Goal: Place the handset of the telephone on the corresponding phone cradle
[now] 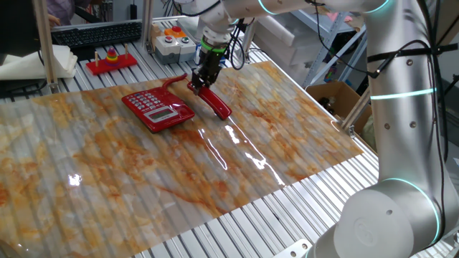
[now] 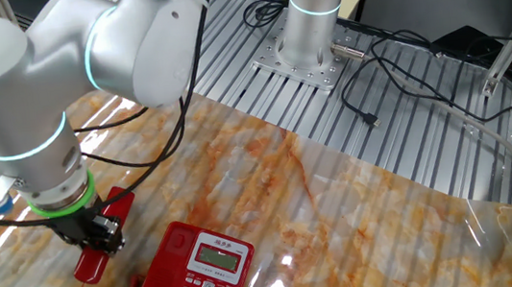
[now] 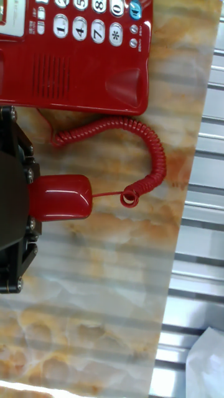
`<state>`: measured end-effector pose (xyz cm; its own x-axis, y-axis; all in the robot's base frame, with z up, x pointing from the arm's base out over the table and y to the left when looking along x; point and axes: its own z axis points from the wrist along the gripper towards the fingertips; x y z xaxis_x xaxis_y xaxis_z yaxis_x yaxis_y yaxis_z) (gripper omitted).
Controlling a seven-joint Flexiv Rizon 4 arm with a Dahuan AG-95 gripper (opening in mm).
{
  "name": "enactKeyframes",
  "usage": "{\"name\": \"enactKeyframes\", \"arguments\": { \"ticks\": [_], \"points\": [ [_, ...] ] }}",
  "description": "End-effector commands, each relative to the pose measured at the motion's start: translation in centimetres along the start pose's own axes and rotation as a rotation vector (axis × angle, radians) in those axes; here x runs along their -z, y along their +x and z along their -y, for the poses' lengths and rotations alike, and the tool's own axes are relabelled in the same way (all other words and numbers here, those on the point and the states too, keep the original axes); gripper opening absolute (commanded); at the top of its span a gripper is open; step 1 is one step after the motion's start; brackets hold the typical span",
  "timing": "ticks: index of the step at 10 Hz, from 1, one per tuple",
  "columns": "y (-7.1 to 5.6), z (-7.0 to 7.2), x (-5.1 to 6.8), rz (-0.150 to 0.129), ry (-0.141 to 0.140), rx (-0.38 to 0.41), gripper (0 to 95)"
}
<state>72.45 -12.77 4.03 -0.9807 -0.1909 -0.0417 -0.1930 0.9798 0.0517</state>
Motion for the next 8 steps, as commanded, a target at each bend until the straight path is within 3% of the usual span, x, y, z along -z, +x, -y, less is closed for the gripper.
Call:
{"name": "enactKeyframes", "arguments": {
  "ticks": [1, 2, 6, 7, 8],
  "points": [
    [0.39, -0.16, 0.06, 0.02, 0.003, -0.007, 0.0],
    [0.39, -0.16, -0.02, 0.019, 0.003, -0.006, 19.0],
    [0.49, -0.14, -0.64, 0.024, 0.004, -0.015, 19.0],
    [0.5, -0.12, -0.67, 0.024, 0.004, -0.019, 38.0],
    [0.5, -0.12, -0.67, 0.026, 0.004, -0.022, 38.0]
  ]
}}
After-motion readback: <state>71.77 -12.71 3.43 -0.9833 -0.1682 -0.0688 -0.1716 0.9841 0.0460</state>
